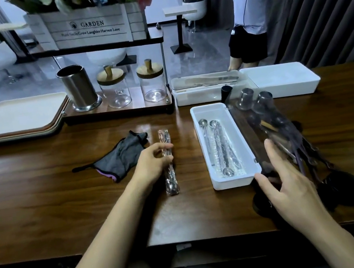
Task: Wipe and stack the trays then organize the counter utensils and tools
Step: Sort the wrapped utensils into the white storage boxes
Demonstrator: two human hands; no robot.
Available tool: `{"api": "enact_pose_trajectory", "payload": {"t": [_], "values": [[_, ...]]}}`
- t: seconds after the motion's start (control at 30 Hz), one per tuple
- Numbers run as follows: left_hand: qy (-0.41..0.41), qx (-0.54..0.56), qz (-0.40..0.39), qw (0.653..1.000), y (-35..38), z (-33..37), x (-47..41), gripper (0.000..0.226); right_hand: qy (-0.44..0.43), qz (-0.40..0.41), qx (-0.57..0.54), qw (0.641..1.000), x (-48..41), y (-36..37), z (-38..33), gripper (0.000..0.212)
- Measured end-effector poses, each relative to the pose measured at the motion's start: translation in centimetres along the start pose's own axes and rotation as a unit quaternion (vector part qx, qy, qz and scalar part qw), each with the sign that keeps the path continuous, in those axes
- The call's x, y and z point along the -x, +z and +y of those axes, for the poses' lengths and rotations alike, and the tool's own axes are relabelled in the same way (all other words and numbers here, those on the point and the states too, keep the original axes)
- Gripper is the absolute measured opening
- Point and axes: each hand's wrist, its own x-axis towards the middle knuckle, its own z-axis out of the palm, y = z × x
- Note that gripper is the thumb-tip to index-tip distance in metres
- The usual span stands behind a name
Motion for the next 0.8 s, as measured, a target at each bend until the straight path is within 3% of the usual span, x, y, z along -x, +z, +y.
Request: {"api": "enact_pose_trajectory", "payload": {"t": [0.2, 0.43, 0.63, 0.8], "values": [[0.024, 0.036, 0.015, 0.999, 0.9, 2.9, 0.1, 0.041, -0.032, -0.007, 0.015, 0.999, -0.2, -0.2, 0.9, 0.078], [0.097, 0.055, -0.032, 0.993, 3.5, 9.5, -0.3, 0.049, -0.051, -0.010, 0.024, 0.998, -0.1, -0.3, 1.6, 0.080], [0.098, -0.037, -0.104, 0.989, 7.6, 9.4, -3.0, 0.050, -0.061, -0.002, 0.035, 0.997, 0.1, -0.3, 1.4, 0.081], [0.114, -0.237, -0.098, 0.960, 9.2, 7.6, -4.3, 0.048, -0.071, 0.004, 0.032, 0.997, 0.2, -0.3, 1.4, 0.080]]}}
